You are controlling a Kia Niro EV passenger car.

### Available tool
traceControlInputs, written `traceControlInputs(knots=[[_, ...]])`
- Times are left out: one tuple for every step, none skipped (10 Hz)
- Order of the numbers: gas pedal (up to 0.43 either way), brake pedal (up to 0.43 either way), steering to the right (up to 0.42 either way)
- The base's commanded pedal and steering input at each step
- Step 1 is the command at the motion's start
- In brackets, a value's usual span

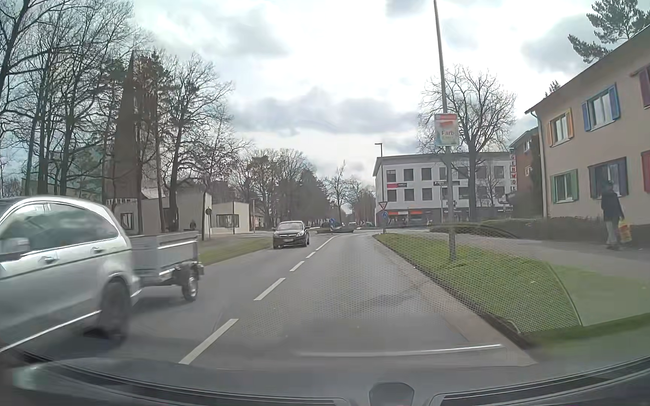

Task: Follow the waypoints while adhering to traffic rules and regulations

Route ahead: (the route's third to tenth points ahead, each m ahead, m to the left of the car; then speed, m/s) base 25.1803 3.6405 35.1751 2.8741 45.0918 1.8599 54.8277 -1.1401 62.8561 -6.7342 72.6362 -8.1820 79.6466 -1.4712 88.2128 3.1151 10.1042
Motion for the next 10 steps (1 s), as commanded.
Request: traceControlInputs(knots=[[0.067,0.000,0.003],[0.087,0.000,-0.003],[0.110,0.000,-0.007],[0.110,0.000,-0.008],[0.118,0.000,-0.010],[0.118,0.000,-0.010],[0.118,0.000,-0.010],[0.130,0.000,-0.010],[0.130,0.000,-0.008],[0.130,0.000,-0.006]])
